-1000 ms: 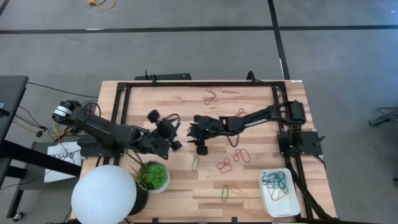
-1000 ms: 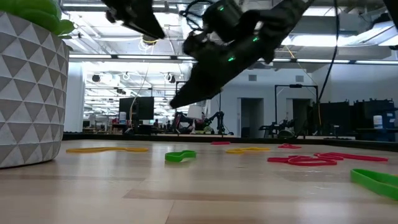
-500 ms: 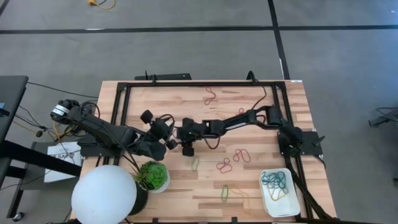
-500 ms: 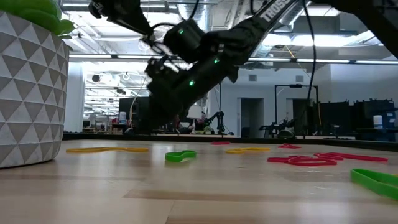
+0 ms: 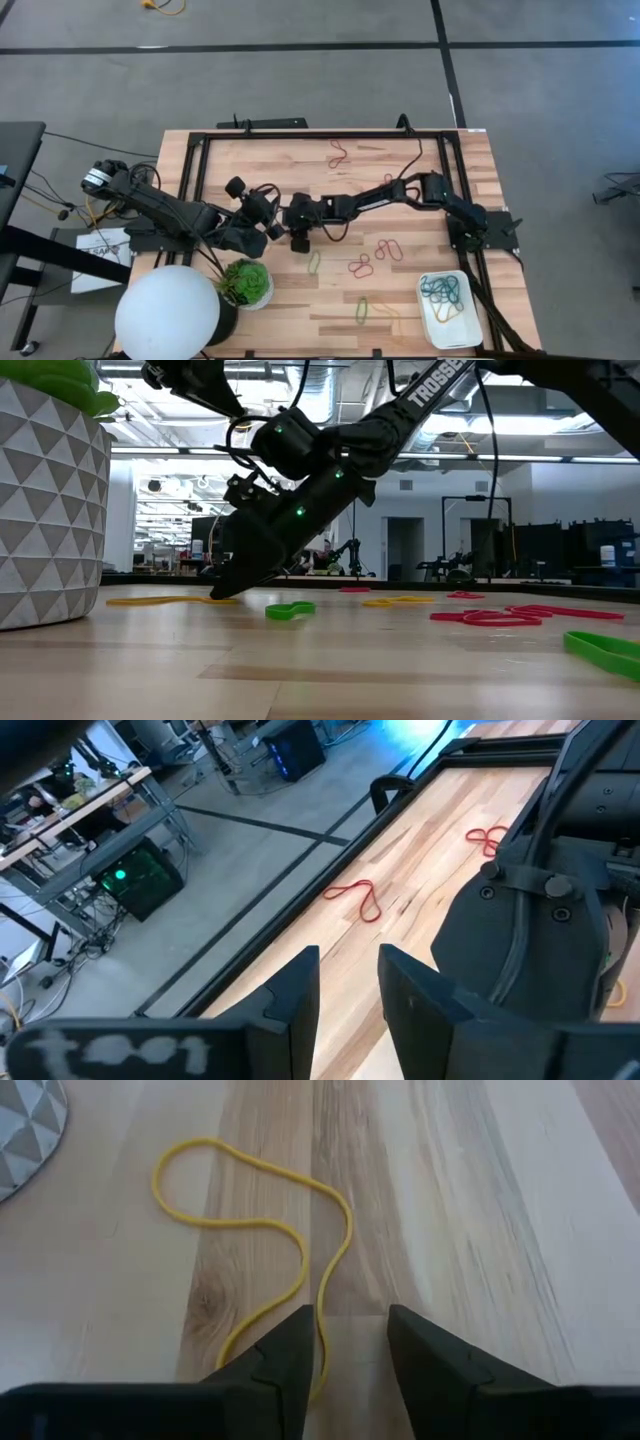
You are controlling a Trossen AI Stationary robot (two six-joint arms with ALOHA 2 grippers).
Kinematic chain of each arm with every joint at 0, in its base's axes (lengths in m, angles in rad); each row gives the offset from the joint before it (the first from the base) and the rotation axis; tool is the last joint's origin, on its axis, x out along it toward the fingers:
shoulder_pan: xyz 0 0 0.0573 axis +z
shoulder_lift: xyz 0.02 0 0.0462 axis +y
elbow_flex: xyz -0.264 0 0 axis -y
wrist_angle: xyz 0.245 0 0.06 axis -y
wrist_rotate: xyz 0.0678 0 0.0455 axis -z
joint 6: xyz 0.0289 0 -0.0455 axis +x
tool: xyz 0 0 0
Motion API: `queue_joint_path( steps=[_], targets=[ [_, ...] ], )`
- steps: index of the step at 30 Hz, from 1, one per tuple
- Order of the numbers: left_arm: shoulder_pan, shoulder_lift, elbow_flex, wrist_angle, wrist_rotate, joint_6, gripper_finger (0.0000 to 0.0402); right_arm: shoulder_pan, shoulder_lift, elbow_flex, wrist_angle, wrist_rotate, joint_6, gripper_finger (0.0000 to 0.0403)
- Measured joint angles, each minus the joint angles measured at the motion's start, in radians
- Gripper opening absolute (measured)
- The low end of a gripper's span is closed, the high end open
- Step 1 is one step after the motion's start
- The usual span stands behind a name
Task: Pick and place items into bin
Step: Put the yellow rubber band into the white bin
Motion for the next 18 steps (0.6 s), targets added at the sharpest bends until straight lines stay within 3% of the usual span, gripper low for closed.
queue_joint_path(
  steps=[9,18],
  targets=[
    [-0.001,0.000,0.000,0.000,0.000,0.000,0.0096,0.026,-0.006,0.003,-0.110,0.022,-0.049,0.0010],
    [-0.013,0.000,0.000,-0.006,0.004,0.000,0.0096,0.056,-0.097,-0.014,-0.211,0.036,-0.047,0.0001]
  ],
)
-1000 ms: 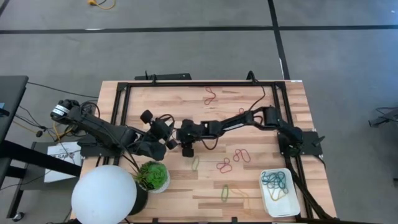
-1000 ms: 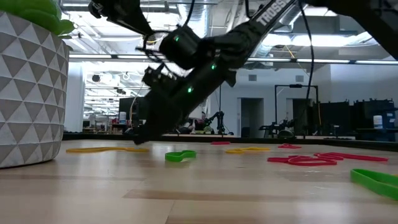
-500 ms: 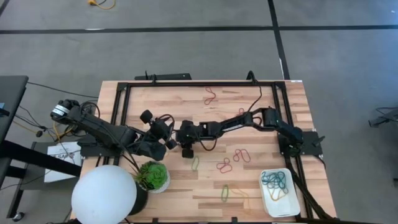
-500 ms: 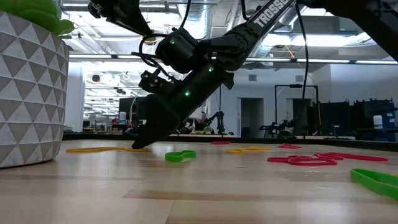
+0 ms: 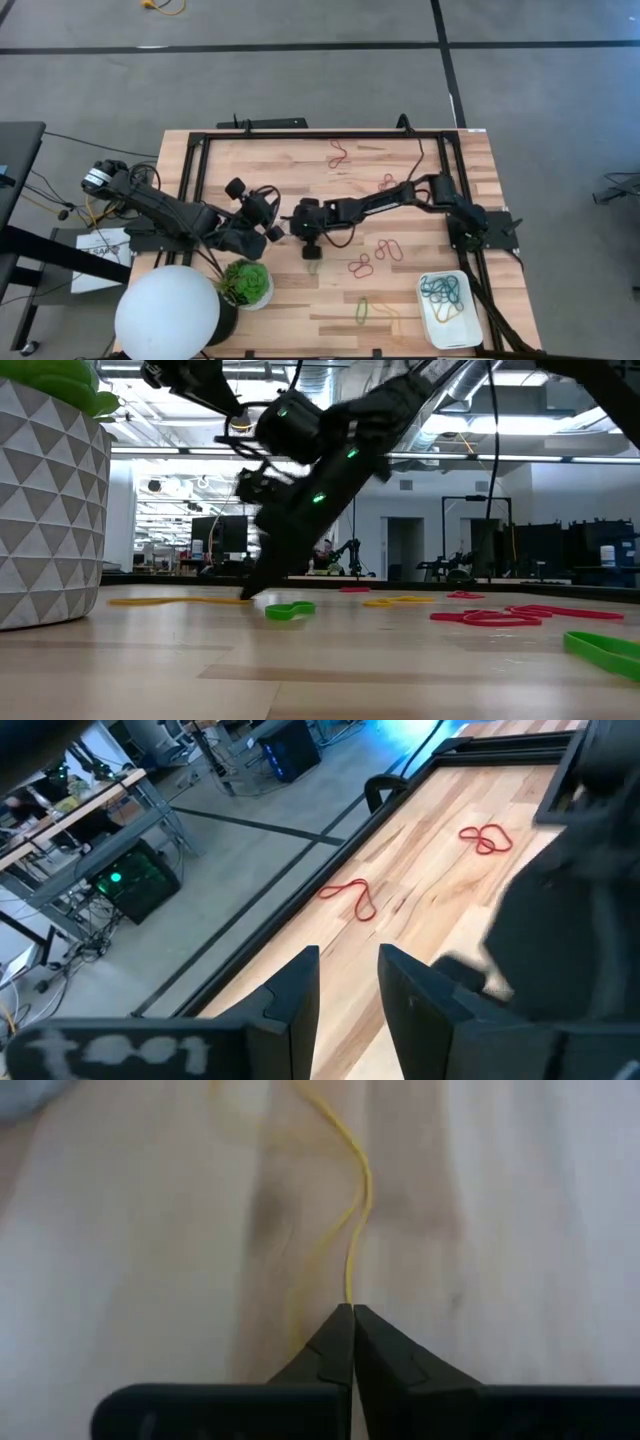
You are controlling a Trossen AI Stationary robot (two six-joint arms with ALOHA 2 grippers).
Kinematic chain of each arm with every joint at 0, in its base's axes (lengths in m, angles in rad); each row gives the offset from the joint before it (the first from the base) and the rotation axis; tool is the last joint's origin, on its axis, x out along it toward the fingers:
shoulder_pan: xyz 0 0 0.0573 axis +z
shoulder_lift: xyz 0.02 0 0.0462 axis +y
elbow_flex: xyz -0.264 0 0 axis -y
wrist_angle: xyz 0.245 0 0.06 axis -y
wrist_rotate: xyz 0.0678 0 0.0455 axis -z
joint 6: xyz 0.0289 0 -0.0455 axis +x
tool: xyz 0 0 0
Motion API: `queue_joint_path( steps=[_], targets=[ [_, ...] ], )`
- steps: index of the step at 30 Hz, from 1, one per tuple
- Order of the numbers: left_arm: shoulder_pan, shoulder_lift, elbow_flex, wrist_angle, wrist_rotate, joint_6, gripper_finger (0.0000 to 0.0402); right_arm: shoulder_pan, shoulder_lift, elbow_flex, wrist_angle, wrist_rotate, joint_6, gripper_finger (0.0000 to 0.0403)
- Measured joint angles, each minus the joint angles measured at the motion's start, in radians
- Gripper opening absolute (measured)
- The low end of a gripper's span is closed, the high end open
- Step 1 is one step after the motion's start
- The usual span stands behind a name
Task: Pick and place items into bin
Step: Put the yellow rubber band into the white bin
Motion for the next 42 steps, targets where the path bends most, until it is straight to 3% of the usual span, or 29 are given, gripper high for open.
queue_joint_path(
  steps=[7,12,17,22,28,33,42],
  targets=[
    [-0.009,0.000,0.000,-0.021,-0.022,-0.020,0.0096,0.049,-0.221,0.004,-0.326,0.096,0.002,0.0000],
    [-0.009,0.000,0.000,-0.022,-0.022,-0.021,0.0096,0.117,-0.361,0.002,-0.648,0.115,0.141,0.0000],
    [-0.009,0.000,0.000,-0.022,-0.022,-0.022,0.0096,0.224,-0.495,0.004,-1.041,0.100,0.388,0.0000],
    [-0.009,0.000,0.000,-0.022,-0.022,-0.029,0.0096,0.382,-0.619,0.004,-1.379,-0.058,0.740,0.0000],
    [-0.009,0.000,0.000,-0.021,-0.021,-0.040,0.0096,0.592,-0.765,-0.065,-1.304,-0.088,1.063,0.0000],
    [-0.009,0.000,0.000,-0.020,-0.011,-0.045,0.0096,0.763,-0.805,-0.100,-1.362,-0.083,1.343,0.0000],
    [-0.009,0.000,0.000,-0.020,-0.011,-0.053,0.0096,1.033,-0.815,-0.152,-1.318,-0.089,1.753,0.0000]
  ],
)
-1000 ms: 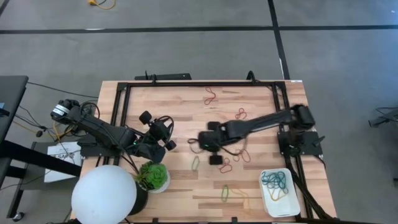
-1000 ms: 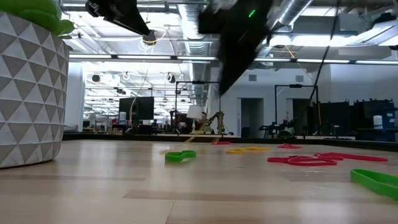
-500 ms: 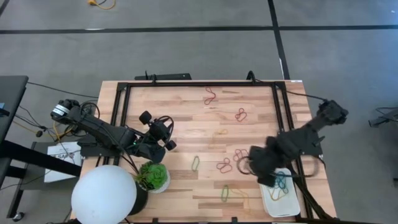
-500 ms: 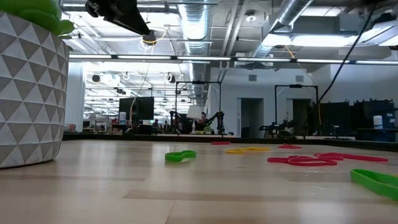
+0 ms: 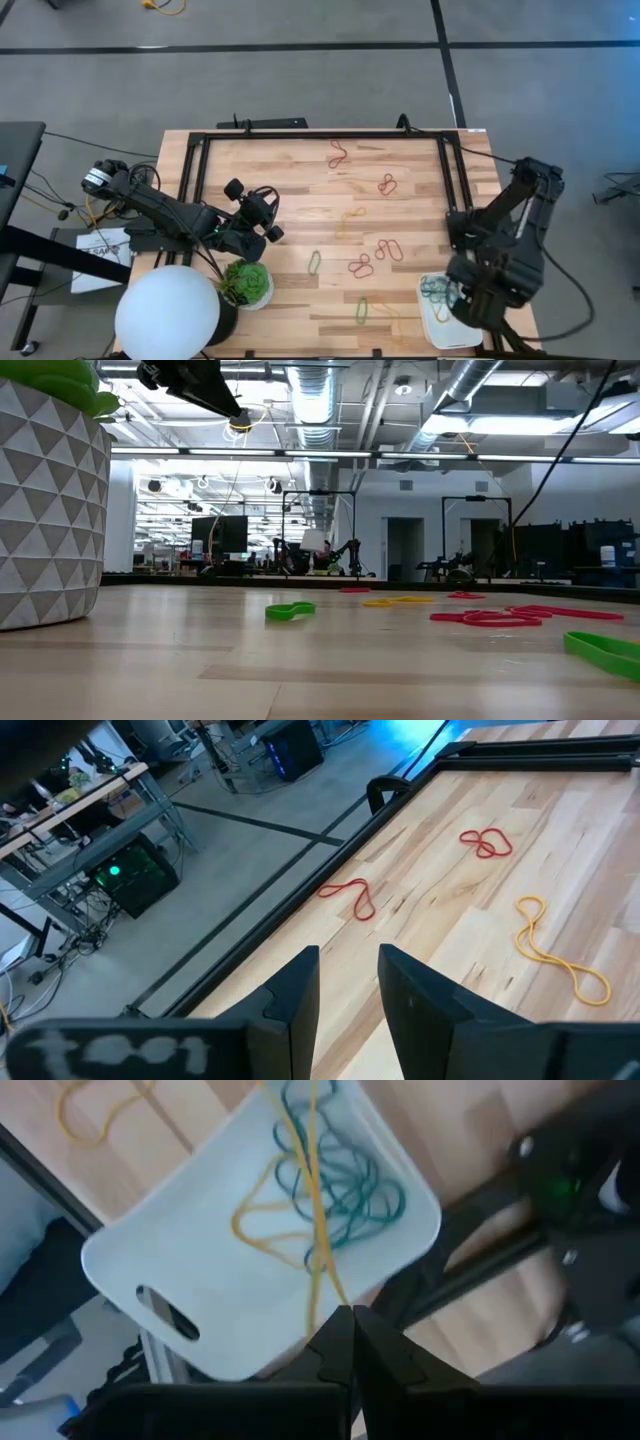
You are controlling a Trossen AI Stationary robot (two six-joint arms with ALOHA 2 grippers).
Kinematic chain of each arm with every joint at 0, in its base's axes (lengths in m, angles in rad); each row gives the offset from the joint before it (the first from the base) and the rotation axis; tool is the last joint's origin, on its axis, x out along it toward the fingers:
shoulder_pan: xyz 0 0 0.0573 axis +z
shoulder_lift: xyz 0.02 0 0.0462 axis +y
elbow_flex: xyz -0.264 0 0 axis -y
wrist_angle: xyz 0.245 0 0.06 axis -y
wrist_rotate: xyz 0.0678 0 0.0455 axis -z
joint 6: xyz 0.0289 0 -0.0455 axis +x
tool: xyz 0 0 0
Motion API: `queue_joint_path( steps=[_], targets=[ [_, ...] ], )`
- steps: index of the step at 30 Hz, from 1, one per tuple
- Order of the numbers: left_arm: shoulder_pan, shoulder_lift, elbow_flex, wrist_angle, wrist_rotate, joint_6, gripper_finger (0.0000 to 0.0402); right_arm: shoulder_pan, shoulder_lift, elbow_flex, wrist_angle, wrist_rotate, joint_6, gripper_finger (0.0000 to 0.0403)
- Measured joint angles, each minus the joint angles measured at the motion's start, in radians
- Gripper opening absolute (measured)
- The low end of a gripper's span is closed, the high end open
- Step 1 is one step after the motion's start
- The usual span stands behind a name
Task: Pick and place items into bin
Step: Put the yellow rubber band into the white bin
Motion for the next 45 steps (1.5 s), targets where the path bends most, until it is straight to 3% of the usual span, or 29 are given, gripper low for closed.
queue_joint_path(
  steps=[9,15,19,41,45],
  targets=[
    [0.000,0.000,0.000,0.000,0.001,0.000,0.0096,0.132,0.000,0.000,0.032,0.006,0.226,0.0000],
    [0.000,0.000,0.000,0.000,0.001,0.000,0.0096,0.156,0.000,0.000,0.033,0.094,0.283,0.0000],
    [0.000,0.000,0.000,0.000,0.001,0.000,0.0096,0.145,0.016,0.000,0.033,0.149,0.283,0.0000],
    [0.000,0.000,0.000,0.000,0.002,-0.004,0.0096,0.131,0.061,0.000,0.028,0.153,0.226,0.0000],
    [0.000,0.000,0.000,0.000,0.008,-0.005,0.0096,0.100,0.061,0.000,0.028,0.154,0.113,0.0000]
  ],
)
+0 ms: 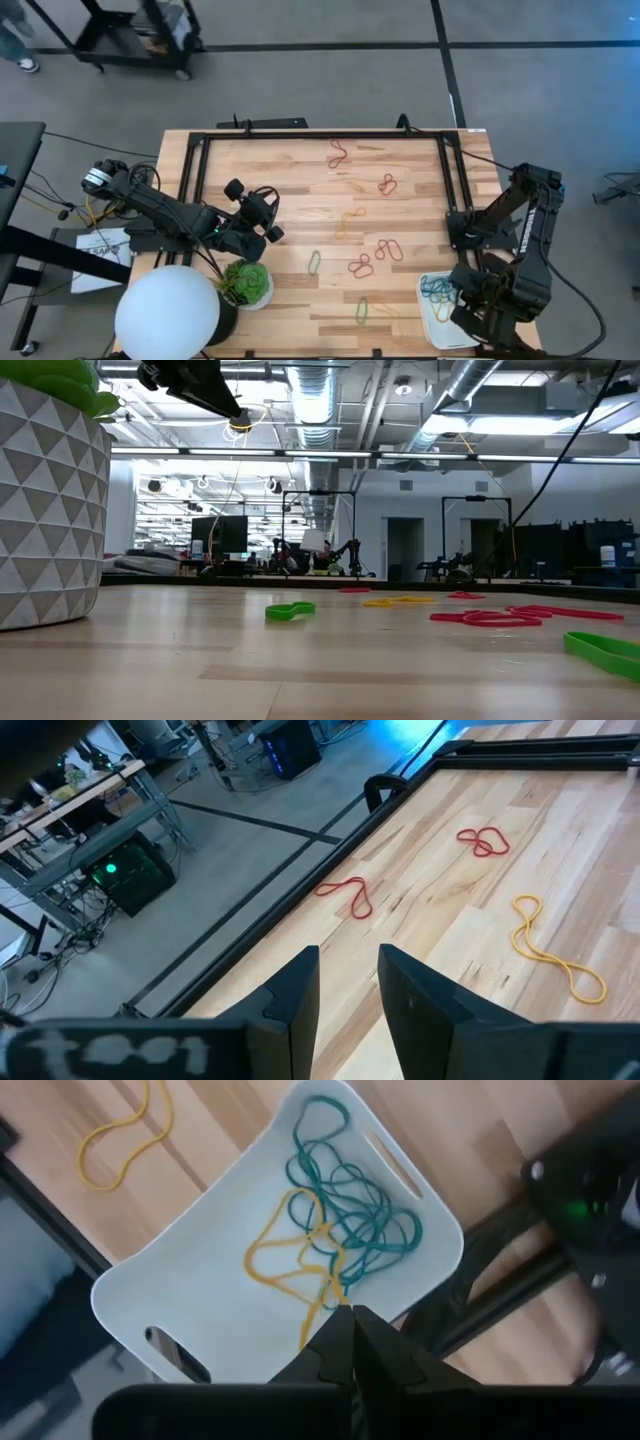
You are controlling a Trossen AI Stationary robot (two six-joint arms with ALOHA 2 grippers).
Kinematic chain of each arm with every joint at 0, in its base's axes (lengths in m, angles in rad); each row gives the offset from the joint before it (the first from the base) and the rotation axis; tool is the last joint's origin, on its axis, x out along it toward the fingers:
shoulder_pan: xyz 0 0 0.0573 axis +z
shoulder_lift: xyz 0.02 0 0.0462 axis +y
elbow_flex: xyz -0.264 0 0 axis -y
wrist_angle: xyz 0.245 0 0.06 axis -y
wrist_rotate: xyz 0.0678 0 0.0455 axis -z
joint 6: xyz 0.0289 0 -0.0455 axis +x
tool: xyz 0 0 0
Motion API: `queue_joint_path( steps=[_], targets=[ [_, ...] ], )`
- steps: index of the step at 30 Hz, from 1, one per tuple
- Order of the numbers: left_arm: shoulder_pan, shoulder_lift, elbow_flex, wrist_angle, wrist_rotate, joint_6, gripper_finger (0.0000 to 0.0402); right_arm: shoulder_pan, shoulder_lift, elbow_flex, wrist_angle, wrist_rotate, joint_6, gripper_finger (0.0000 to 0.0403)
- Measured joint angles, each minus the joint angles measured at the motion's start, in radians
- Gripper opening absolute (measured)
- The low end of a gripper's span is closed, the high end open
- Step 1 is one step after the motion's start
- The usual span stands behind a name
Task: Pick and place items into bin
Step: Put the yellow rubber band into the white bin
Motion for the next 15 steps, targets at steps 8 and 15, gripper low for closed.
queue_joint_path(
  steps=[8,15],
  targets=[
    [0.000,0.000,0.000,0.000,0.000,-0.003,0.0096,-0.064,0.046,-0.004,0.128,0.005,-0.347,0.0000],
    [0.000,0.000,0.000,0.014,-0.026,0.036,0.0096,-0.096,0.109,-0.112,0.255,-0.113,-0.263,0.0000]
  ],
)
